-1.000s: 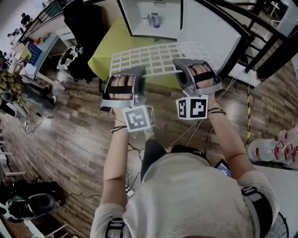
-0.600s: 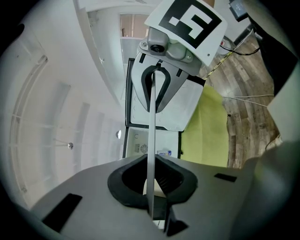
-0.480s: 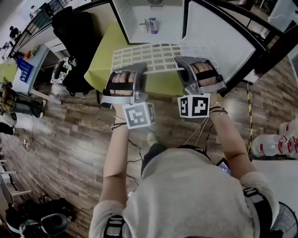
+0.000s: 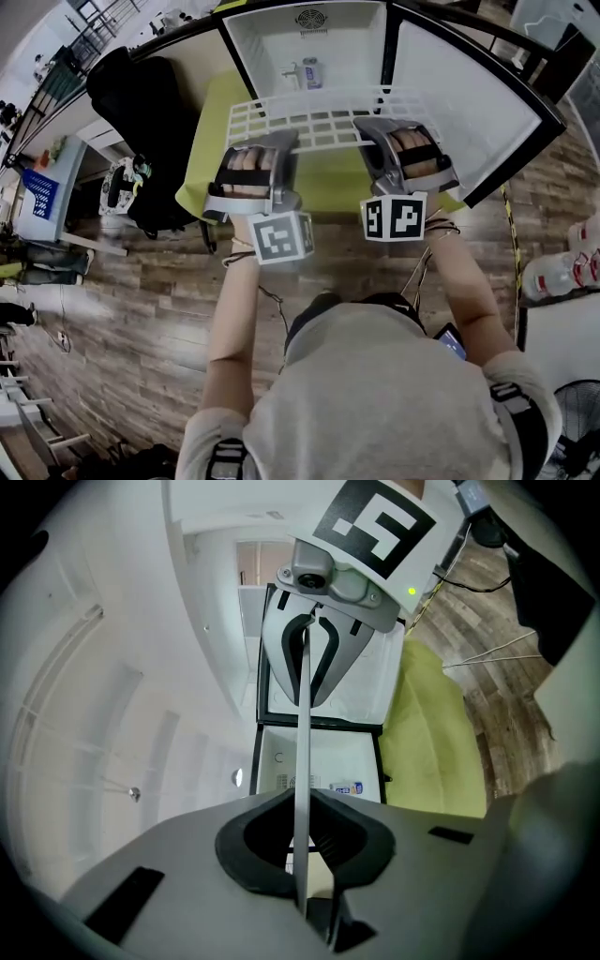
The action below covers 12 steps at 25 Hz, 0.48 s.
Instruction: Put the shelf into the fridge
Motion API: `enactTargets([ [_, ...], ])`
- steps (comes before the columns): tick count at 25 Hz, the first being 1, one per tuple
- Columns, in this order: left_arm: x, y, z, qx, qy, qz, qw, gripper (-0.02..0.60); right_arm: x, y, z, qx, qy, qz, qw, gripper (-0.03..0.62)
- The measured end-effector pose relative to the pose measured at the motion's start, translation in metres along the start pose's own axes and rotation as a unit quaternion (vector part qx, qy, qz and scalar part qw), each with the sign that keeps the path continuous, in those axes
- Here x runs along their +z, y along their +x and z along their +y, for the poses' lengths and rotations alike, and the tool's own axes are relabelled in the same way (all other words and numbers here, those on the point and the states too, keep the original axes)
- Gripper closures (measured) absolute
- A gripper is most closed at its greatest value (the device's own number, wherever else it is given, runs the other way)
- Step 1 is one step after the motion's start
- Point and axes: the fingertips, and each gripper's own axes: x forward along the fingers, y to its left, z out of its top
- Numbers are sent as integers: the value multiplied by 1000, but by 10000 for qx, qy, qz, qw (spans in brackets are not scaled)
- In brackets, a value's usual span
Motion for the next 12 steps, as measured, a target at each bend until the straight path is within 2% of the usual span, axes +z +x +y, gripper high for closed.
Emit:
enactTargets([
  [6,-25,12,-4,-141,-38,-204,9997,538,12,21,10,87,114,237,9996,545],
  [12,-33,29,-9,-106,-165,-354,9992,537,7,40,14,135,-57,297,9995,545],
])
